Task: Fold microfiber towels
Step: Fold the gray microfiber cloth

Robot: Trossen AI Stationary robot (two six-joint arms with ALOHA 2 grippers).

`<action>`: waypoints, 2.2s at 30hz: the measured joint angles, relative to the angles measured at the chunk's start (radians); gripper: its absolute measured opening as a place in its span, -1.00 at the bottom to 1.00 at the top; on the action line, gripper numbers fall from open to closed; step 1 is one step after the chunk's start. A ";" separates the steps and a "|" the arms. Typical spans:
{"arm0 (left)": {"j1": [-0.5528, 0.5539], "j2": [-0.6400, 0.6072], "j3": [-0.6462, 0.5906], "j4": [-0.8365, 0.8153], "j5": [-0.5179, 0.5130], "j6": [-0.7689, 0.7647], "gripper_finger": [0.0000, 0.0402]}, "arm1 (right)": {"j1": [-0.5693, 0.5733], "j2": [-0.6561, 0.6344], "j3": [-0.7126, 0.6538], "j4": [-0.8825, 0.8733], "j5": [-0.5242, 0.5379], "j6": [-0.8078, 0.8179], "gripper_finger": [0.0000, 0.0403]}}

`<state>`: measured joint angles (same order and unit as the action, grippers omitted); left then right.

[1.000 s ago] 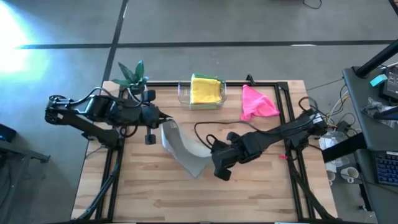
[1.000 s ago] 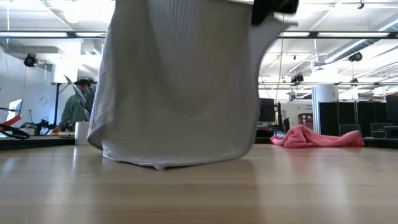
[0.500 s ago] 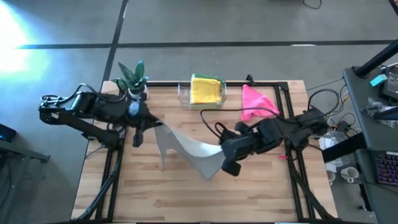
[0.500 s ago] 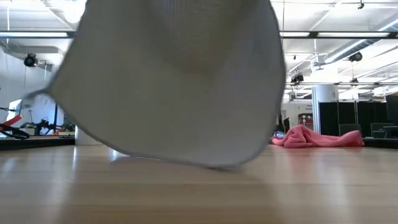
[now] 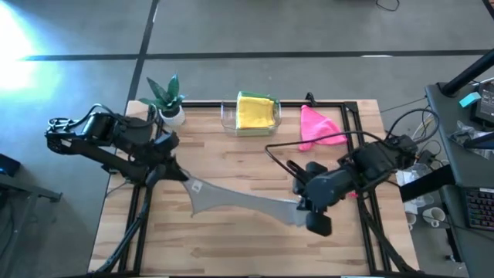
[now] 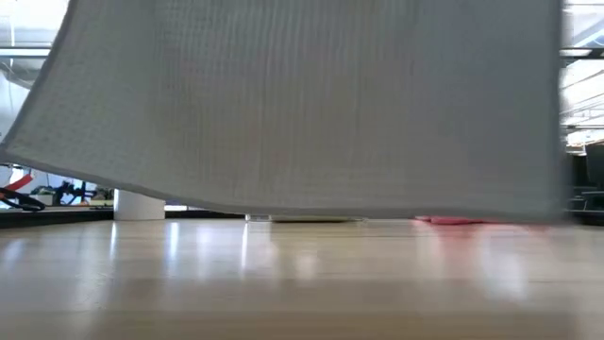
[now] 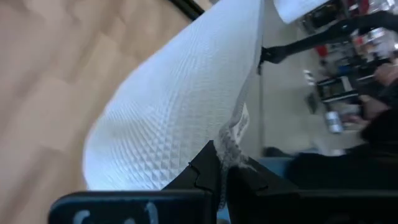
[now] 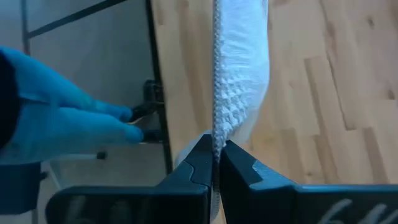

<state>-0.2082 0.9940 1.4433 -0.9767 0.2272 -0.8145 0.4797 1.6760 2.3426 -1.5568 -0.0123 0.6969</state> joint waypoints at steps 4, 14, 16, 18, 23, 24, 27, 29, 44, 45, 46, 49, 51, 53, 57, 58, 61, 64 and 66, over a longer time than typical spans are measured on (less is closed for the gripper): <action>-0.029 0.035 0.000 0.019 0.056 -0.124 -1.00 | 0.029 -0.009 0.012 0.007 -0.022 0.008 -0.96; -0.179 0.137 0.000 0.308 0.157 -0.331 -1.00 | 0.111 0.007 0.012 0.028 -0.127 0.076 -0.96; -0.209 0.148 0.000 0.346 0.156 -0.368 -1.00 | 0.129 0.009 0.012 0.026 -0.138 0.107 -0.96; -0.231 0.160 0.000 0.352 0.153 -0.390 -1.00 | 0.137 0.009 0.012 0.027 -0.138 0.119 -0.96; -0.245 0.188 -0.010 0.340 0.147 -0.411 -1.00 | 0.140 0.009 0.012 0.016 -0.135 0.100 -0.96; -0.245 0.192 -0.012 0.337 0.148 -0.410 -1.00 | 0.140 0.008 0.012 0.010 -0.132 0.089 -0.96; -0.237 0.197 -0.023 0.339 0.147 -0.385 -1.00 | 0.129 0.007 0.012 -0.020 -0.091 0.037 -0.96; -0.218 0.197 -0.037 0.335 0.148 -0.343 -1.00 | 0.112 0.007 0.009 -0.015 -0.042 0.009 -0.96; 0.020 0.197 -0.253 0.023 -0.243 0.088 -1.00 | -0.045 0.035 -0.295 -0.014 0.154 -0.115 -0.96; 0.036 0.198 -0.271 0.024 -0.257 0.097 -1.00 | -0.054 0.035 -0.327 -0.014 0.161 -0.118 -0.96; 0.052 0.198 -0.289 0.025 -0.271 0.108 -1.00 | -0.062 0.035 -0.355 -0.014 0.170 -0.122 -0.96; 0.092 0.197 -0.332 0.025 -0.331 0.139 -1.00 | -0.088 0.035 -0.425 -0.014 0.198 -0.146 -0.96; 0.112 0.197 -0.355 0.026 -0.391 0.151 -1.00 | -0.107 0.035 -0.457 -0.014 0.218 -0.175 -0.96; 0.125 0.197 -0.372 0.026 -0.452 0.178 -1.00 | -0.128 0.034 -0.479 -0.012 0.234 -0.194 -0.96; 0.131 0.197 -0.401 0.061 -0.542 0.258 -1.00 | -0.160 0.033 -0.535 -0.014 0.287 -0.228 -0.96; 0.131 0.197 -0.411 0.069 -0.556 0.277 -1.00 | -0.165 0.033 -0.550 -0.013 0.309 -0.244 -0.96; 0.131 0.197 -0.440 0.093 -0.586 0.339 -1.00 | -0.180 0.033 -0.597 -0.013 0.366 -0.277 -0.96; 0.131 0.206 -0.466 0.112 -0.638 0.389 -1.00 | -0.187 0.033 -0.644 0.004 0.414 -0.305 -0.96; 0.131 0.205 -0.488 0.149 -0.675 0.426 -1.00 | -0.189 0.033 -0.677 0.022 0.460 -0.305 -0.96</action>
<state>-0.0776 1.1991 0.9555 -0.8278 -0.4482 -0.3881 0.2909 1.7088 1.6655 -1.5345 0.4482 0.3916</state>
